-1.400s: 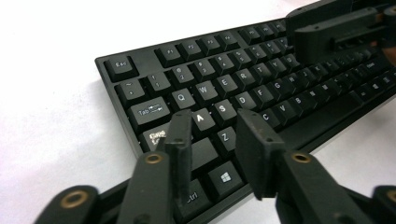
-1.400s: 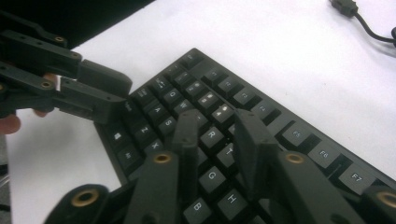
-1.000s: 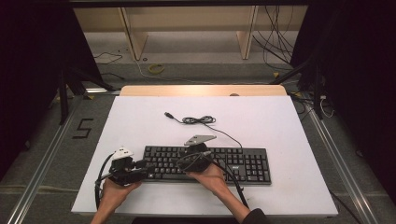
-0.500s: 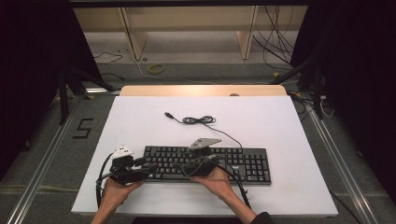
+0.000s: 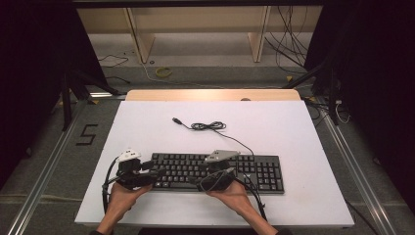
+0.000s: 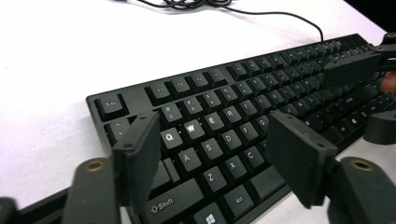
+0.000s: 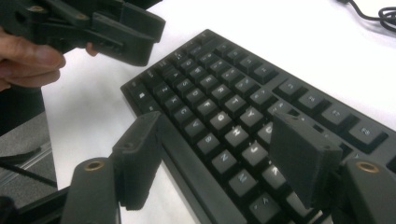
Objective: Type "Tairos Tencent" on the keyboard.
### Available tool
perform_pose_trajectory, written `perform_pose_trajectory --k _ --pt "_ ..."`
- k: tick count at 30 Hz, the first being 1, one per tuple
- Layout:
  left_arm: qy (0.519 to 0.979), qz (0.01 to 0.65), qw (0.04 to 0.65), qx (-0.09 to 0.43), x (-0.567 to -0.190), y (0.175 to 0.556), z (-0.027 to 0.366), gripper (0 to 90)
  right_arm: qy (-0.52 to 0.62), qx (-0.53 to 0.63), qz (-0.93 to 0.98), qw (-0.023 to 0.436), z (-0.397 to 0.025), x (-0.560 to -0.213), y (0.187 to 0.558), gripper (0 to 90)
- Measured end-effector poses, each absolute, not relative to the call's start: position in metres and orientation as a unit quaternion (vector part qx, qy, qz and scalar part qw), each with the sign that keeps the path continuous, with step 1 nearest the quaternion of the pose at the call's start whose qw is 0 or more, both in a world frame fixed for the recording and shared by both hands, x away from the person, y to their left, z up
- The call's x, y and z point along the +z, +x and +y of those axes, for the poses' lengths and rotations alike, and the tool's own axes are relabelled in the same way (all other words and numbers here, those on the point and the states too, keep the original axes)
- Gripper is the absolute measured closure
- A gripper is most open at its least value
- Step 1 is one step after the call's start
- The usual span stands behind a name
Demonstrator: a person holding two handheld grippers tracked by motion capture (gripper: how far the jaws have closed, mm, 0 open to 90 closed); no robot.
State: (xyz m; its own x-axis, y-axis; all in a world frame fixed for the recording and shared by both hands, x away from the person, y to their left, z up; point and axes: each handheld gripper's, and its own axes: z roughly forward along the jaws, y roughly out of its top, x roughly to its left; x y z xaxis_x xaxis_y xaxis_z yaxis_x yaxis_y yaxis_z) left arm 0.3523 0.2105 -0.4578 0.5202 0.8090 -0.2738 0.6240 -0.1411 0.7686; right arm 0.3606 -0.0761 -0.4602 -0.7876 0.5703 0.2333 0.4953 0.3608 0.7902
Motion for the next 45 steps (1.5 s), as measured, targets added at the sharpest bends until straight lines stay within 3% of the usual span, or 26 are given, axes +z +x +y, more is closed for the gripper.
perform_pose_trajectory --k 8,22,45 --pt "0.756 0.471 0.442 0.100 -0.458 0.361 0.202 50.4 0.322 0.466 0.823 0.041 -0.088 -0.462 0.353 31.1" --pt "0.784 0.449 0.419 0.093 -0.463 0.376 0.183 87.9 0.313 0.472 0.823 0.037 -0.095 -0.461 0.342 28.8" --pt "0.801 0.454 0.381 0.088 -0.476 0.391 0.170 89.0 0.314 0.475 0.821 0.037 -0.105 -0.462 0.333 27.0"
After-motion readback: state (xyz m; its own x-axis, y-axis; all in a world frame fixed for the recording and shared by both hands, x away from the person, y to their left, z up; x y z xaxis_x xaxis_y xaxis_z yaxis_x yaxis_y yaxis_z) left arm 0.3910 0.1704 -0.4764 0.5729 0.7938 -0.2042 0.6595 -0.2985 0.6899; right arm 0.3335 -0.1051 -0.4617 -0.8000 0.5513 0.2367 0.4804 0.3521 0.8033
